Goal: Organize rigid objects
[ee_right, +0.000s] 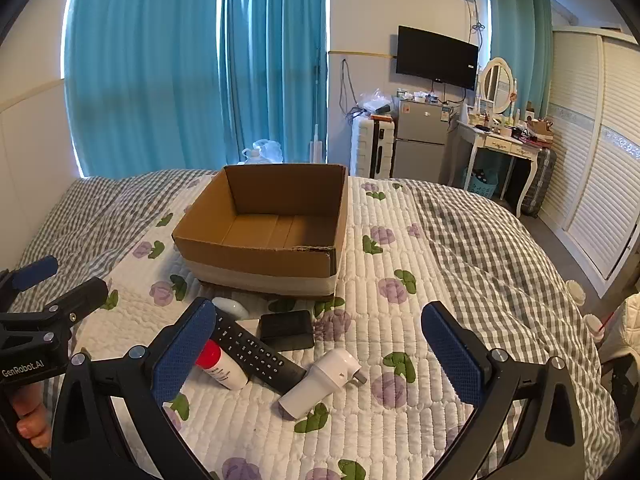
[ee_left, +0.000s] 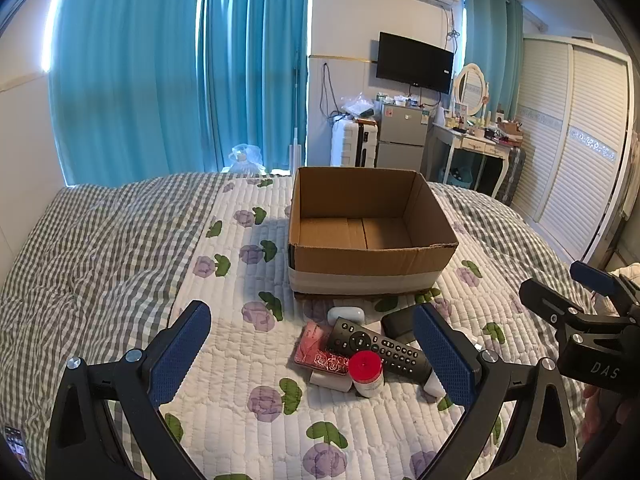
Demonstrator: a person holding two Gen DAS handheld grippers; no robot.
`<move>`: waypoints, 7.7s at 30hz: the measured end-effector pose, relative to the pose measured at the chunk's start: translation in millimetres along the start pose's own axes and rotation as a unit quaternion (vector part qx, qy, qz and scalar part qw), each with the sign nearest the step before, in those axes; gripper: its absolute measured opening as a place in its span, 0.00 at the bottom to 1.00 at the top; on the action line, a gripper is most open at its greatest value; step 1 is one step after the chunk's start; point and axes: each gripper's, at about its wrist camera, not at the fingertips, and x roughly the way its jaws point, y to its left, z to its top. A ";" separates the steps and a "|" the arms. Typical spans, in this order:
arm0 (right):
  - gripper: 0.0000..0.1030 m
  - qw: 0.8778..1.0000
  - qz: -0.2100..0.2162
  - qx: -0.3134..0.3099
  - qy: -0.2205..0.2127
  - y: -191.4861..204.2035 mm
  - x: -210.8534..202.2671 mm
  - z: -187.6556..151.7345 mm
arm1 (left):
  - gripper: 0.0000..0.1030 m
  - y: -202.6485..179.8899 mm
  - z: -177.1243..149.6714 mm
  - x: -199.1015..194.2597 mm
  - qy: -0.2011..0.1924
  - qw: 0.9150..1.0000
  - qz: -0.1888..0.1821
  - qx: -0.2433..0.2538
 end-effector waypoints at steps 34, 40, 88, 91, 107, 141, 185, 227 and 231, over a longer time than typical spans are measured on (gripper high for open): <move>1.00 1.000 0.015 -0.006 0.003 2.7 1.7 -3.8 | 0.99 3.6 -1.9 -1.4 -0.005 1.000 0.004 0.001; 1.00 1.000 0.015 -0.007 0.003 2.1 1.6 -4.2 | 0.99 3.0 -3.1 -1.2 -0.006 1.000 0.005 0.001; 1.00 1.000 0.007 -0.004 0.011 0.8 13.2 -9.6 | 0.99 1.2 -10.9 16.9 0.017 1.000 0.000 -0.007; 1.00 0.999 -0.009 0.000 0.033 -5.4 31.8 -21.7 | 0.98 -3.3 -29.9 46.8 0.069 0.998 0.001 -0.007; 1.00 0.988 -0.039 0.018 0.148 -40.7 117.8 -87.1 | 0.88 -47.3 -91.0 135.3 0.144 0.988 -0.038 0.038; 0.65 0.982 0.013 0.045 0.183 -24.7 151.3 -81.7 | 0.36 -25.0 -63.4 94.3 0.153 0.984 -0.071 0.048; 0.65 0.994 0.072 -0.054 0.068 -23.5 188.7 101.3 | 0.40 -60.4 80.9 282.3 0.250 0.959 -0.060 0.118; 0.80 0.986 0.116 -0.115 0.040 32.4 95.3 103.8 | 0.77 33.5 82.9 77.1 0.058 0.995 -0.060 0.062; 0.80 0.980 0.126 -0.133 0.079 48.5 92.0 57.7 | 0.77 43.0 46.2 76.3 0.087 0.994 -0.048 0.053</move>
